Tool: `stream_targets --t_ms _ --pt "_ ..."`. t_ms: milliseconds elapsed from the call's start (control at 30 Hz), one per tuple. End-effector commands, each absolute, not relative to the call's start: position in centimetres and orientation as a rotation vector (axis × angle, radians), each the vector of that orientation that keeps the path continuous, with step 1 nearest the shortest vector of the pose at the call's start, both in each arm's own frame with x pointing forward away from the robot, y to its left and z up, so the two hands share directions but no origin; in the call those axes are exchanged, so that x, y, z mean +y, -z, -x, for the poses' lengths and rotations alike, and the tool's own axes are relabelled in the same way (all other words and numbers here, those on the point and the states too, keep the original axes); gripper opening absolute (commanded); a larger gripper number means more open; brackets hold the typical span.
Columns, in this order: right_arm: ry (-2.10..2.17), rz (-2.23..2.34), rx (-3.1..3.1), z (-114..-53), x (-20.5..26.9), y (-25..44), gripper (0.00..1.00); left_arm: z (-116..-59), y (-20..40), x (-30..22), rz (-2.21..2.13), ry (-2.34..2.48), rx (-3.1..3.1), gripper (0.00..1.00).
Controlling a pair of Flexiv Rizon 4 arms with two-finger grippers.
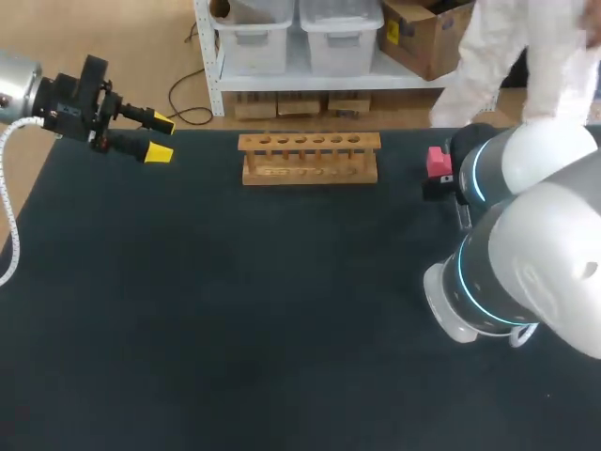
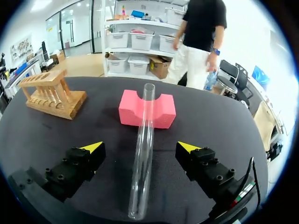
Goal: Grasp the test tube, adjust it, and insert it.
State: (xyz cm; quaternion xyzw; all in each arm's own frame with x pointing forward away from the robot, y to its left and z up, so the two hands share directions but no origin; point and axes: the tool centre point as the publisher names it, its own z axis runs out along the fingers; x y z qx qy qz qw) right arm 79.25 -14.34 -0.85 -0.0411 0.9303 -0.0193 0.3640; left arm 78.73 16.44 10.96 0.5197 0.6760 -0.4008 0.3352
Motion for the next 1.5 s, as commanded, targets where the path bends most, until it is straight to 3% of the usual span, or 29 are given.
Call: stream_targets --t_ms 33,833,933,1000,1433,1500 --pt "-0.013 0.12 2.399 -79.6 -14.7 1.2 1.0 -78.8 -10.9 16.5 -1.357 1.046 1.76 1.0" --pt "-0.104 0.109 2.409 -80.2 -14.9 2.5 0.99 -78.8 -10.9 16.5 -1.357 1.046 1.76 1.0" --pt "-0.106 0.109 2.412 -80.2 -15.0 2.6 0.67 -78.8 -10.9 16.5 -1.357 1.046 1.76 1.0" --pt "-0.106 0.109 2.414 -80.2 -15.0 2.6 0.51 -78.8 -10.9 16.5 -1.357 1.046 1.76 1.0" --pt "-0.106 0.116 2.433 -80.0 -14.9 2.7 0.35 -78.8 -10.9 16.5 -1.357 1.046 1.76 1.0" --pt "-0.101 0.113 2.44 -79.9 -14.9 2.7 0.27 -78.8 -10.9 16.5 -1.357 1.046 1.76 1.0"
